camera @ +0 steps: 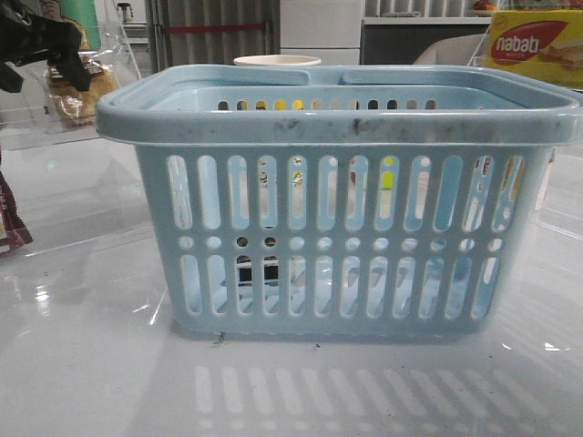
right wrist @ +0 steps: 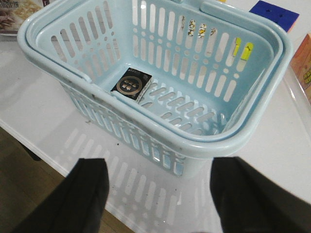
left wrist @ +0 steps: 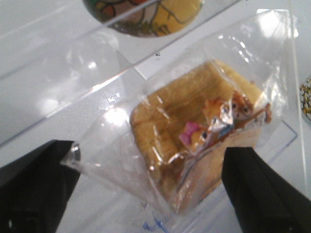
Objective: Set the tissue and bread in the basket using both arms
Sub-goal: 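Reach the left gripper to the bagged bread loaf on the shelf and grasp it, then carry the bagged bread over the basket with the left gripper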
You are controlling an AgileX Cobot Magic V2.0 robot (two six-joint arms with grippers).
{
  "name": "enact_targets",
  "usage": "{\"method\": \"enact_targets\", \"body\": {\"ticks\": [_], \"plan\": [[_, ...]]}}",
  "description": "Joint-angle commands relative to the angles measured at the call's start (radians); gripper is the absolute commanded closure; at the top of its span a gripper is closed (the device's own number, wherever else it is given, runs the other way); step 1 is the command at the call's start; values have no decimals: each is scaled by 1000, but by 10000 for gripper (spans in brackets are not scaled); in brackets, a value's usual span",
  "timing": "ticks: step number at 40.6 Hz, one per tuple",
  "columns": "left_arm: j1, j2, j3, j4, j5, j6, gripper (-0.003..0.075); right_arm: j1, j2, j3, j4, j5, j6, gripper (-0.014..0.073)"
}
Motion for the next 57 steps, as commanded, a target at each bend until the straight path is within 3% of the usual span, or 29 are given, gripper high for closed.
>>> {"method": "enact_targets", "body": {"ticks": [1,8,16,29,46,57], "plan": [[-8,-38,-43,-60,-93,6,102,0,-1,-26,-11,-73,-11,43],[-15,-11,-43,-71,-91,8,199,0,-1,-26,-11,-73,-11,43],[-17,-11,-43,-71,-82,8,371,0,-1,-26,-11,-73,-11,43],[-17,-82,-43,-71,41,10,628,0,-1,-26,-11,-73,-11,43],[-37,-343,-42,-69,179,24,627,0,-1,-26,-11,-73,-11,43],[-207,-528,104,-75,135,59,627,0,-1,-26,-11,-73,-11,43]]}}
